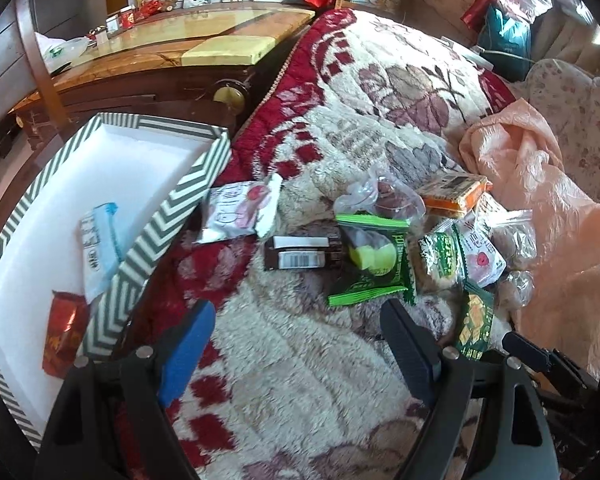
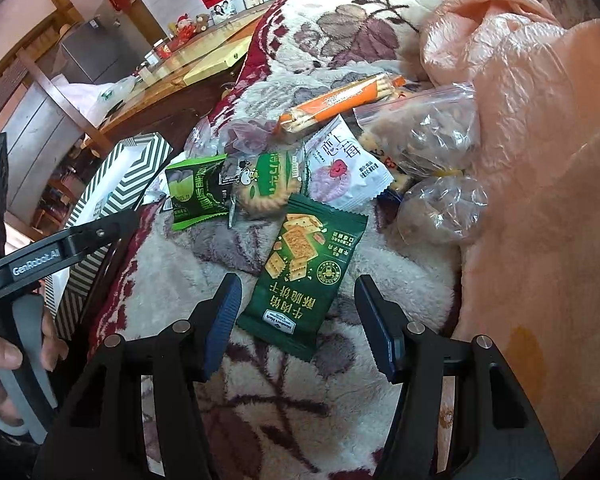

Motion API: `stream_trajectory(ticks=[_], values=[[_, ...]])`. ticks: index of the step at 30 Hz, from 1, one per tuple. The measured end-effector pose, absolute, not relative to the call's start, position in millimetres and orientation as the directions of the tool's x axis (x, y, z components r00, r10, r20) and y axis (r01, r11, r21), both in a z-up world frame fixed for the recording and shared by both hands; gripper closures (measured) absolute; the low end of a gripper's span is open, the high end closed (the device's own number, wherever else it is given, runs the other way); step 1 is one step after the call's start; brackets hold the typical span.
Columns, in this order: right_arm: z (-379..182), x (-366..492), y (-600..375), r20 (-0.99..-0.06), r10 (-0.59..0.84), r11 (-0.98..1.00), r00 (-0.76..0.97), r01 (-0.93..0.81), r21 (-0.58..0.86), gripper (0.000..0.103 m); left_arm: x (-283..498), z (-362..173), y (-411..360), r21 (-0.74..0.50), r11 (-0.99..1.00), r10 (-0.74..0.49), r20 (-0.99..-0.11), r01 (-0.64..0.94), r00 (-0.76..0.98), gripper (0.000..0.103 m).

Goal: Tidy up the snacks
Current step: 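Move both open tools back over the snack pile, then grasp the green lime-print bag with the left tool while the right tool grasps the green cracker packet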

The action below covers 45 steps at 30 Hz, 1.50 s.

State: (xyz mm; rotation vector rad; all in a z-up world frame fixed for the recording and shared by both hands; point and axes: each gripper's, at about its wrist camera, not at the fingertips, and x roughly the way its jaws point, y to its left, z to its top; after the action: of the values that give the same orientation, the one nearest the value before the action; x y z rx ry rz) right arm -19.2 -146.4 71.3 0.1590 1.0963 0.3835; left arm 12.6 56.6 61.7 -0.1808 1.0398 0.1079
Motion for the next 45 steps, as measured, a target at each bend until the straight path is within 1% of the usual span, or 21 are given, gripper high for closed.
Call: stream_trajectory(ticks=[8,17,23,30,33,37,39,41,42,43,44,45], values=[[68,-15,-149,-0.835,0.388,0.92,0.39,-0.213,0.328,0.044,31,60,42,-0.125,0.981,-0.036,-0.865,-0.146,0.501,0.017],[67,-14,-152,-0.835,0.382,0.923,0.395,-0.201,0.328,0.044,55,46,31,-0.117,0.981,-0.032,-0.882,-0.153,0.471,0.017],[63,-13,-154,-0.84,0.381,0.924,0.387,-0.182,0.336,0.044,57,41,30,-0.134,0.98,-0.047,-0.878,-0.15,0.477,0.02],[52,-6,-148,-0.851,0.372,0.928,0.37,-0.137,0.345,0.044,57,39,32,-0.136,0.979,-0.05,-0.879,-0.149,0.474,0.02],[52,-3,-145,-0.846,0.37,0.929,0.384,-0.127,0.348,0.038,58,37,32,-0.129,0.98,-0.043,-0.881,-0.153,0.471,0.02],[54,1,-138,-0.848,0.343,0.939,0.405,-0.125,0.321,0.036,59,35,32,-0.114,0.981,-0.027,-0.884,-0.159,0.468,0.02],[53,2,-131,-0.857,0.31,0.951,0.411,-0.15,0.272,0.036,60,35,32,-0.105,0.981,-0.018,-0.884,-0.16,0.467,0.02],[52,3,-127,-0.863,0.29,0.956,0.414,-0.171,0.239,0.038,60,34,32,-0.102,0.982,-0.017,-0.884,-0.157,0.467,0.028],[51,2,-125,-0.868,0.274,0.959,0.414,-0.188,0.212,0.043,60,35,32,-0.103,0.983,-0.02,-0.884,-0.153,0.467,0.035],[51,2,-124,-0.874,0.258,0.961,0.412,-0.202,0.189,0.046,60,35,31,-0.106,0.984,-0.026,-0.883,-0.146,0.469,0.046],[51,1,-124,-0.878,0.245,0.962,0.411,-0.215,0.168,0.052,61,35,30,-0.109,0.985,-0.033,-0.881,-0.136,0.471,0.053],[51,0,-126,-0.88,0.241,0.962,0.408,-0.22,0.161,0.055,60,35,28,-0.108,0.987,-0.038,-0.881,-0.122,0.472,0.058]])
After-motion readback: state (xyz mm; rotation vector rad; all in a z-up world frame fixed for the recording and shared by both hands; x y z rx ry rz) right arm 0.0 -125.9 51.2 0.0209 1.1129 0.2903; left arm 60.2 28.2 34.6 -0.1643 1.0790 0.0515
